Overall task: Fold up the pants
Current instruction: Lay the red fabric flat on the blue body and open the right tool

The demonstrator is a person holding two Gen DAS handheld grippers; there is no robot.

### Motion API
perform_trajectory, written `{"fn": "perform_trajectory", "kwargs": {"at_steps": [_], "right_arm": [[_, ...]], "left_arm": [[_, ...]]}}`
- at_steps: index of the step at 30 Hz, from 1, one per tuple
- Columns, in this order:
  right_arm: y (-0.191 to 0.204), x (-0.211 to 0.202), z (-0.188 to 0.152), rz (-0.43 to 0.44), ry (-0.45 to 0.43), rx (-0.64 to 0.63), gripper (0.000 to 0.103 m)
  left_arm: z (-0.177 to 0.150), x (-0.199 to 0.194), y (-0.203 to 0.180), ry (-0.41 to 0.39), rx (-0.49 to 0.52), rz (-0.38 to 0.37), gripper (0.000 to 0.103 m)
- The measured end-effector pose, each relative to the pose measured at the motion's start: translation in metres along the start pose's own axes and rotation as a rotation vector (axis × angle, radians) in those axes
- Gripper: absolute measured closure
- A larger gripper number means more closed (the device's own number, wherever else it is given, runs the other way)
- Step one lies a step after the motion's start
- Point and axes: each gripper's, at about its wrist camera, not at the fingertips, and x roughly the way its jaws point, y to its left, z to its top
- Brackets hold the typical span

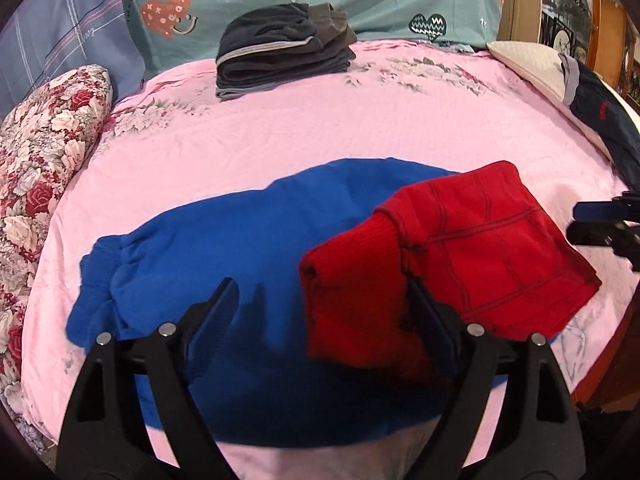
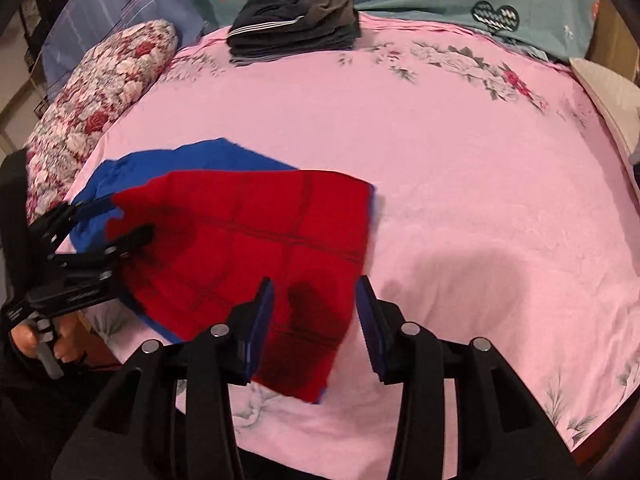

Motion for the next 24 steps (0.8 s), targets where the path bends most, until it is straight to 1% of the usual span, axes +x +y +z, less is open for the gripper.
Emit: {"fn": "perform_trajectory", "kwargs": {"at_steps": [4,7,8,10,14,16,18,19,21,23,24], "right_arm": [[-0.012,0.006,0.002,0.034,0.014,0.052,0.060],[-0.004,0.002,0.006,0.058,-0.013,0.038,0.060],[0.003,0.000,0.010,0.068,-0.027,0.021,0.060],[0.013,0.000,0.016,0.026,-0.039,-0.015,0.060],[0.006,0.008,0.031,0.005,-0.027,0.037,0.060],[0.008,0.006,0.032,0.015,-0.021,0.038,0.060],[0.020,-0.006,0.025,0.031,-0.017,-0.011,0.060],[0.024,-0.011,0.022,0.049,-0.009,-0.018,0.056],[0.027,-0.024,0.009,0.166,0.025,0.005,0.052],[0.029,-0.034,-0.008,0.248,0.053,0.021,0.052],[0.029,-0.037,-0.017,0.272,0.067,0.034,0.052]], "left_arm": [[-0.009,-0.021,0.022,-0.022,-0.028,0.014,0.017],[-0.006,-0.033,0.039,-0.036,-0.066,0.003,0.017],[-0.003,-0.035,0.040,-0.046,-0.065,0.012,0.017],[0.002,-0.033,0.037,-0.052,-0.061,0.007,0.017],[0.006,-0.022,0.027,-0.031,-0.048,-0.013,0.018],[0.004,-0.026,0.027,-0.048,-0.040,-0.006,0.018],[0.003,-0.034,0.037,-0.062,-0.054,0.007,0.018],[0.003,-0.037,0.044,-0.069,-0.067,0.012,0.018],[0.002,-0.043,0.060,-0.085,-0.084,0.052,0.018],[0.000,-0.042,0.075,-0.084,-0.108,0.081,0.018],[-0.001,-0.039,0.084,-0.076,-0.125,0.093,0.018]]}}
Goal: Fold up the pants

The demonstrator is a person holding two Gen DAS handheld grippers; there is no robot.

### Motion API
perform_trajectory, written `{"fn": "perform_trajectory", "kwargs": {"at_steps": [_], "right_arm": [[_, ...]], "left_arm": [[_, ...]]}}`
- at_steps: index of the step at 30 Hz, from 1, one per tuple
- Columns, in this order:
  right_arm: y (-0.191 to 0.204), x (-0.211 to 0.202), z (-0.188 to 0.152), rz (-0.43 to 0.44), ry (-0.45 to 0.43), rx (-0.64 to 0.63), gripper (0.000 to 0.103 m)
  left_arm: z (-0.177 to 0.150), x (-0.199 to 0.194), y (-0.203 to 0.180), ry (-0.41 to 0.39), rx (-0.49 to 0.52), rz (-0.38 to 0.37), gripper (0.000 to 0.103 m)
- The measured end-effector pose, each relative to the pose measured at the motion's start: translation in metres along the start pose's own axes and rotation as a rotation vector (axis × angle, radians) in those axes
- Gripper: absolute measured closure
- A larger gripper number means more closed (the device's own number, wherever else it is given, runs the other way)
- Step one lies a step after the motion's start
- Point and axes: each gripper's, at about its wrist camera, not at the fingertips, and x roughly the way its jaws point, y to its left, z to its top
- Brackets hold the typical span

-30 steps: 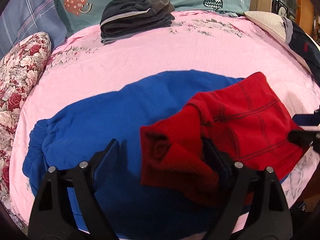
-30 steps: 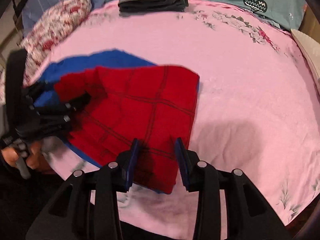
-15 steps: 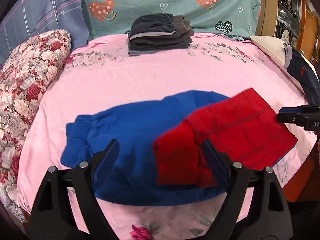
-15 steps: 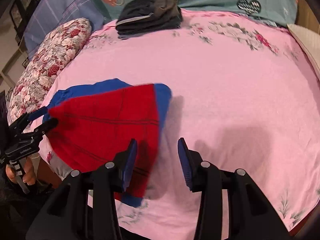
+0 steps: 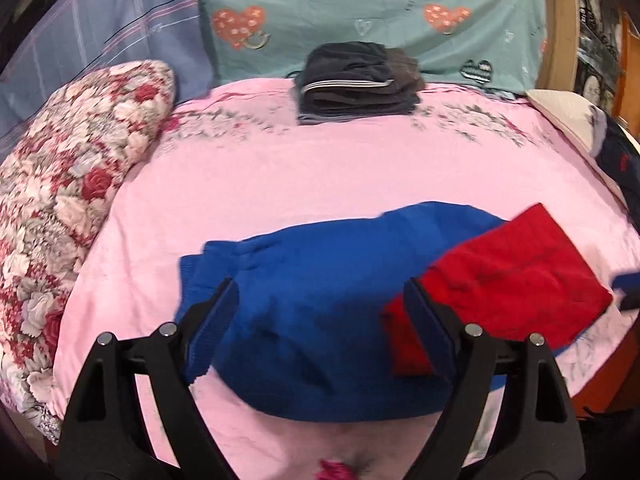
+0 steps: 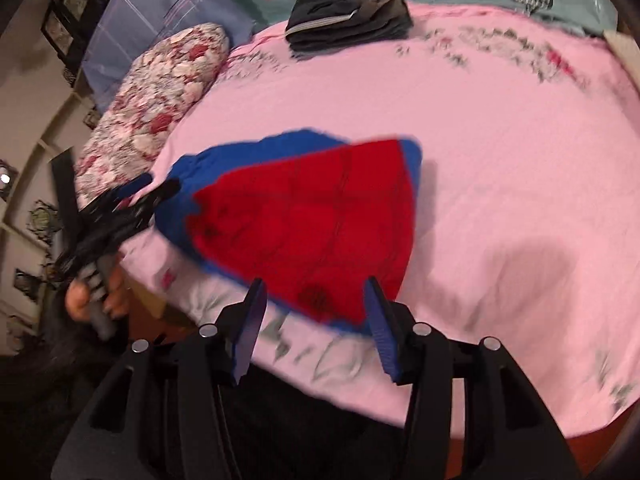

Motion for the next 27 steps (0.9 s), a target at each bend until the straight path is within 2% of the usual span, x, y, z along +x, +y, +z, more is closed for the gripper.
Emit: {"fn": "perform_trajectory", "kwargs": {"at_steps": [4,8,17,18,19,21,24,25,27], "right_arm": [[-0.018,0.006,-0.026,0.136,0.029,0.154,0.052],[-0.020,0.014,-0.027,0.166,-0.020,0.216,0.052],[-0.017,0.023,-0.023,0.003,-0.148,0.305,0.052],[-0.018,0.024,-0.023,-0.014,-0.175,0.312,0.064],[-0.019,0.029,-0.025,-0.015,-0.182,0.323,0.097],[-0.021,0.026,-0.027,-0.022,-0.210,0.328,0.099],[-0.021,-0.011,-0.035,-0.163,-0.362,0.286,0.099],[-0.024,-0.015,-0.037,-0.189,-0.369,0.280,0.099],[-0.036,0.004,-0.038,-0.218,-0.234,0.277,0.095]], "left_arm": [[-0.002,0.016,0.020,0.035,-0.046,0.021,0.018],[-0.004,0.023,0.025,0.037,-0.050,0.041,0.018],[-0.012,0.049,0.021,0.074,-0.037,0.060,0.018],[-0.012,0.053,0.018,0.080,-0.034,0.056,0.018],[-0.013,0.055,0.017,0.082,-0.030,0.061,0.018],[-0.013,0.058,0.014,0.085,-0.020,0.073,0.018],[-0.014,0.064,0.013,0.094,-0.007,0.084,0.018],[-0.015,0.065,0.011,0.095,-0.003,0.085,0.017],[-0.015,0.067,0.008,0.092,0.008,0.091,0.015]]}}
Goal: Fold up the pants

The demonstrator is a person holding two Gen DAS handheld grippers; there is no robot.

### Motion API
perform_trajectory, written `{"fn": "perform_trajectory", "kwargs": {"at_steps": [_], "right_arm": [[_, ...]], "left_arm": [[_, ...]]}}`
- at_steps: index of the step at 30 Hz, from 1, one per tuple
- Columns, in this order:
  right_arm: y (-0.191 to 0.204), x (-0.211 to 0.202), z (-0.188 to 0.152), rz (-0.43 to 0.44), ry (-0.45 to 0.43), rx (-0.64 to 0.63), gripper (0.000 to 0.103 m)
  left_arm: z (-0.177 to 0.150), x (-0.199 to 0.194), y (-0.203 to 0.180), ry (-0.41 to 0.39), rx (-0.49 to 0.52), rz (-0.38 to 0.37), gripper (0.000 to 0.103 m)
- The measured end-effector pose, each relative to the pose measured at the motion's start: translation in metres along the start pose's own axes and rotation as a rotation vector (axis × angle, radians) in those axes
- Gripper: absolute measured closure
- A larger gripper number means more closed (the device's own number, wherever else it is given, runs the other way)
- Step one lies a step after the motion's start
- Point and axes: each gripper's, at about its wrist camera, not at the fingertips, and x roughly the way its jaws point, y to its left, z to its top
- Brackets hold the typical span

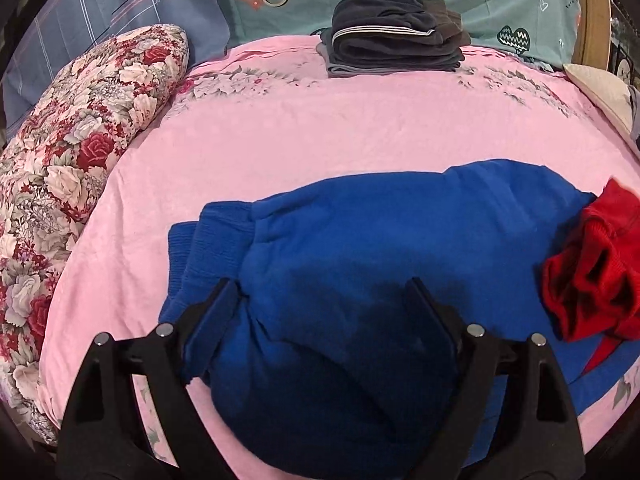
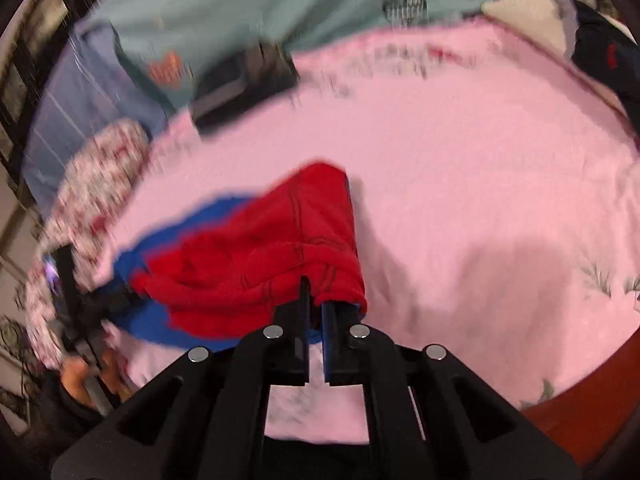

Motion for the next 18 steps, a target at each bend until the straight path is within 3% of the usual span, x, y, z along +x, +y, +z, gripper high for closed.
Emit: {"fn": "perform_trajectory", "kwargs": {"at_steps": [2,3,6,10,12,13,15,18], "right_arm": [[0.003,0.021,-0.008,-0.011,0.108,-0.065,0.094],[0.006,0.019,-0.008,-0.020,0.096,-0.093,0.087],[0.021,0.001,-0.002,0.042,0.128,-0.176,0.053],[0.051,-0.034,0.006,0.227,0.215,-0.294,0.052],[0.069,-0.056,0.019,0.290,0.162,-0.346,0.052],[0.081,-0.062,0.025,0.290,0.121,-0.389,0.049],[0.112,-0.059,0.030,0.192,0.041,-0.526,0.046],[0.158,-0.008,0.018,0.048,0.049,-0.743,0.045]], "left_arm": [[0.001,0.001,-0.002,0.005,0.002,-0.010,0.015],[0.001,0.002,-0.003,0.009,-0.001,-0.014,0.015],[0.000,-0.005,-0.002,0.009,0.000,-0.034,0.016],[0.000,-0.037,-0.001,-0.049,0.016,-0.098,0.016],[-0.001,-0.056,-0.007,-0.094,0.049,-0.121,0.016],[-0.002,-0.063,-0.010,-0.110,0.066,-0.126,0.016],[-0.004,-0.069,-0.017,-0.118,0.087,-0.123,0.016],[-0.008,-0.064,-0.015,-0.091,0.066,-0.108,0.016]]}}
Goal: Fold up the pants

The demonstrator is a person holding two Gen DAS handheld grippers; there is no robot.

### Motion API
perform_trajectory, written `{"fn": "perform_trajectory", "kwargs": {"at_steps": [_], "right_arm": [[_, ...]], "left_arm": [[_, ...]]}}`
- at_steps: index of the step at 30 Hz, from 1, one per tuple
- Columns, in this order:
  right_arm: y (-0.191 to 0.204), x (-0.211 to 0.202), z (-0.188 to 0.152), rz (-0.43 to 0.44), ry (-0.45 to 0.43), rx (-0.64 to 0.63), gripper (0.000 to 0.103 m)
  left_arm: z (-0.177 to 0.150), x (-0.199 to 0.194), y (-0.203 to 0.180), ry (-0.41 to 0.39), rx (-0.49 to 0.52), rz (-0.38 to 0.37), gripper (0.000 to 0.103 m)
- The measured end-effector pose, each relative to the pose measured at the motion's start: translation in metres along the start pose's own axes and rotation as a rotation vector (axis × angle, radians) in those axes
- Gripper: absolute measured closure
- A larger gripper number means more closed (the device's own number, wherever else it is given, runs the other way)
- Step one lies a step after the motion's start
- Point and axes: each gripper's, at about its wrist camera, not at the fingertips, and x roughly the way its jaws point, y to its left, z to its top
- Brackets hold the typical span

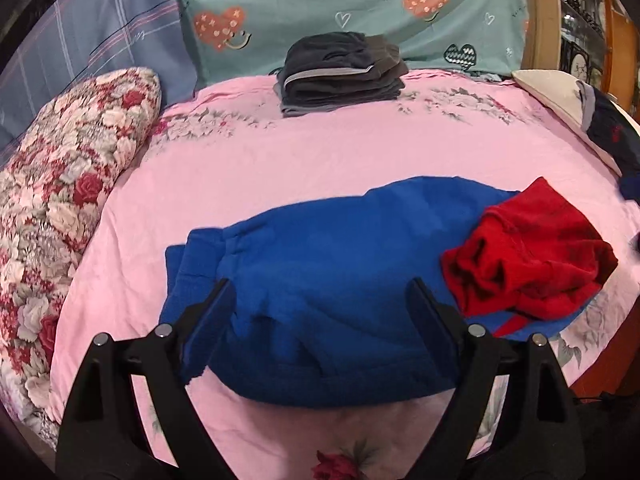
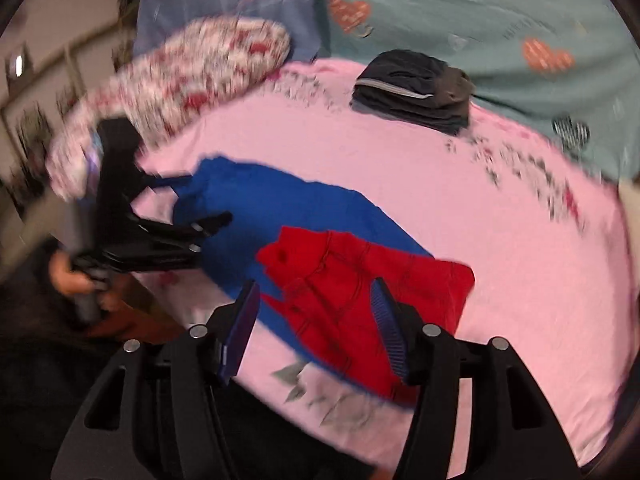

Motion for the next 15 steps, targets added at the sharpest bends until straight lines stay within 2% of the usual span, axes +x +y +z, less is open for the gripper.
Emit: {"fn": "perform_trajectory", "kwargs": {"at_steps": [3,5,6,7,8,12,15], "right_arm": [[0.029,0.054,-0.004,-0.046,0.110,-0.141,0.045],[0.034,0.082,-0.009,-0.108,0.155,-0.187,0.046],[0.031,0.090,-0.009,-0.118,0.172,-0.175,0.064],[0.024,0.097,-0.008,-0.086,0.205,-0.137,0.083],[0.019,0.099,-0.007,-0.053,0.231,-0.098,0.084],[-0.006,0.082,0.002,-0.011,0.178,0.008,0.089],[-0.024,0.049,0.017,-0.050,0.069,0.068,0.089]], "left_arm": [[-0.006,0.002,0.010,0.017,-0.032,0.013,0.016],[-0.009,0.004,0.015,0.022,-0.042,0.019,0.016],[-0.009,0.006,0.018,0.027,-0.047,0.020,0.016],[-0.010,0.007,0.019,0.030,-0.051,0.019,0.016],[-0.010,0.008,0.020,0.034,-0.054,0.016,0.016],[-0.009,0.012,0.016,0.039,-0.045,0.002,0.016],[-0.008,0.012,0.013,0.032,-0.042,-0.011,0.016]]}}
